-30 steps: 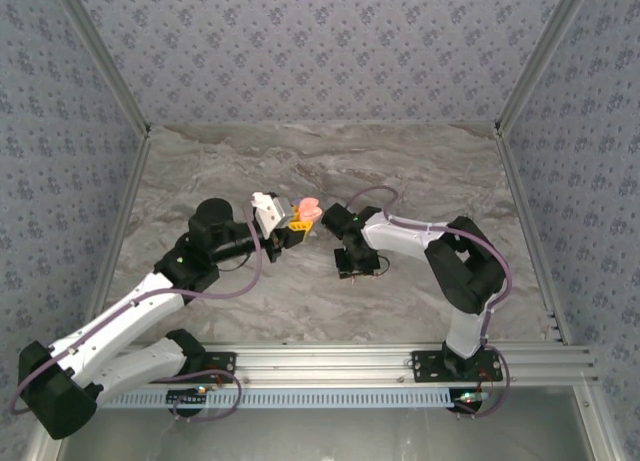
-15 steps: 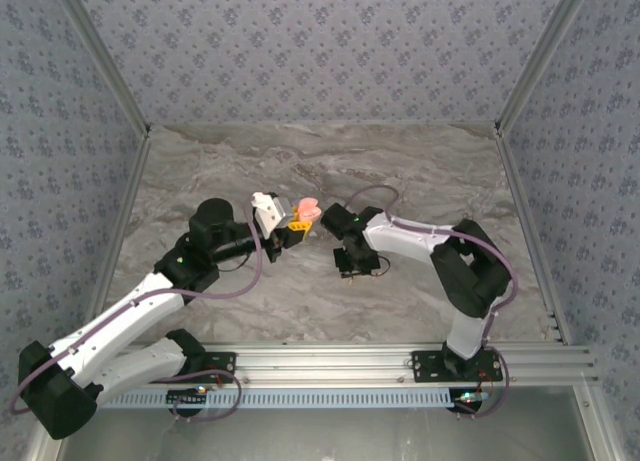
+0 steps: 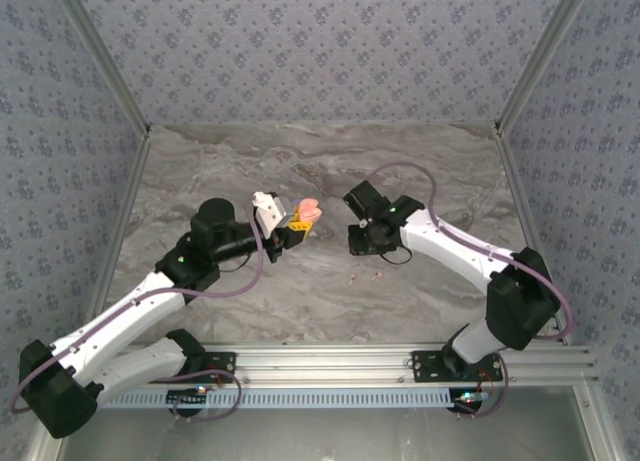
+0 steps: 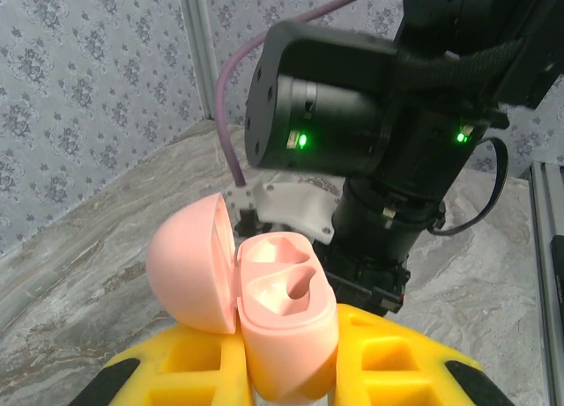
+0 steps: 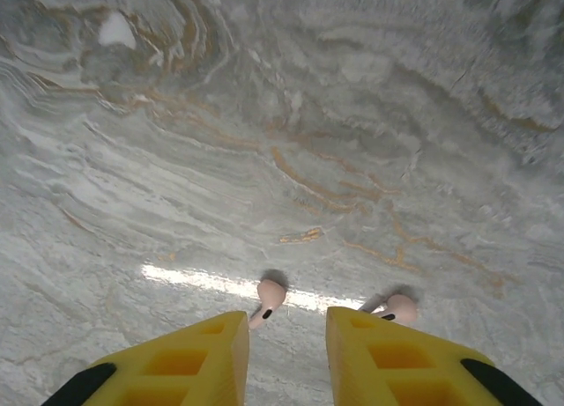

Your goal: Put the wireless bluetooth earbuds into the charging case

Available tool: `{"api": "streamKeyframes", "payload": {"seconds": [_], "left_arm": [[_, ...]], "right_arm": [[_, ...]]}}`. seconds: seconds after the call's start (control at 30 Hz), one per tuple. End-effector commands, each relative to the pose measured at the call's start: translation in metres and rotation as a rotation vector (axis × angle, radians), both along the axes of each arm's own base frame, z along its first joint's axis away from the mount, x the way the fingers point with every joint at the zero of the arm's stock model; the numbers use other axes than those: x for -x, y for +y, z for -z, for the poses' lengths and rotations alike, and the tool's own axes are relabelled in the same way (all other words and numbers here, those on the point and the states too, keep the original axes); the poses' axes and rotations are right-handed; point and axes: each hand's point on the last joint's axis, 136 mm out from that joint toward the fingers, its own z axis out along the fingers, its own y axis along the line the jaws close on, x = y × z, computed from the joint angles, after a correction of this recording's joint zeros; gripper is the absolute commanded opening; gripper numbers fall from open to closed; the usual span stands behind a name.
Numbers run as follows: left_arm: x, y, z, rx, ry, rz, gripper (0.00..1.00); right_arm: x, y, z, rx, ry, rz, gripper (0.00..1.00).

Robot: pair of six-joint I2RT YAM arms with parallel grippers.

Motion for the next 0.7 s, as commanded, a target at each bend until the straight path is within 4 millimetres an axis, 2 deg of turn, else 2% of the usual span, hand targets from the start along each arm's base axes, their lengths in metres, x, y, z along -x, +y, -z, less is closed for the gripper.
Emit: {"api": "streamKeyframes", "payload": {"seconds": [0.0,0.23,0.47,0.67], "left_arm": [[0.001,0.000,-0.008,0.028,-0.018,0.000,0.00],[0.002,0.001,-0.009,0.018,-0.029,-0.003,0.00],[0.001,0.001,-0.008,0.014,-0.032,-0.005,0.00],[0.002,0.001,-0.008,0.011,-0.034,-0.004,0.00]], "right_arm": [[0.016,0.003,0.029,0.029,0.097,0.019,0.36],[0.027,0.012,0.070,0.068,0.191,0.059,0.39],[0.034,0.020,0.090,0.077,0.243,0.054,0.38],[0.039,0.024,0.099,0.088,0.271,0.040,0.36]]}}
